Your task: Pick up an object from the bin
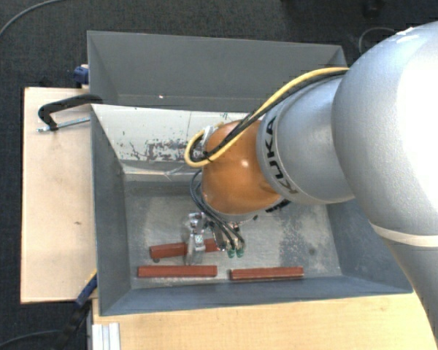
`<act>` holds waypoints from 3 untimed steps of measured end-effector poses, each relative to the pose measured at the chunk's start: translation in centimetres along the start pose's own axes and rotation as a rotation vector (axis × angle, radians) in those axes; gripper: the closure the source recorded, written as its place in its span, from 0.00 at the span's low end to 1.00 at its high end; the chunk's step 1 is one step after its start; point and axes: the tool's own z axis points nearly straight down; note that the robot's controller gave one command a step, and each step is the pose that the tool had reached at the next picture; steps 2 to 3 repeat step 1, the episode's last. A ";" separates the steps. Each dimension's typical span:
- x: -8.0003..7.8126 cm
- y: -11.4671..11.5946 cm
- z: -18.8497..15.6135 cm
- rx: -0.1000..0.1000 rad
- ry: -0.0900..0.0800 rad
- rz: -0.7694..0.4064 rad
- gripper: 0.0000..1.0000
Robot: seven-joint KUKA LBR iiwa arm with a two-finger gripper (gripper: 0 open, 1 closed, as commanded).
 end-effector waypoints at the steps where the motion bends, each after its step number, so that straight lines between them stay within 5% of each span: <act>1: 0.0 0.1 -19.2 -0.003 -0.016 0.035 1.00; 3: 0.0 0.1 -19.2 -0.003 -0.016 0.035 1.00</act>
Offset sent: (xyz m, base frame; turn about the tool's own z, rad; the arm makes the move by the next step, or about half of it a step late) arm -0.0021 -0.0002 0.1859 0.0357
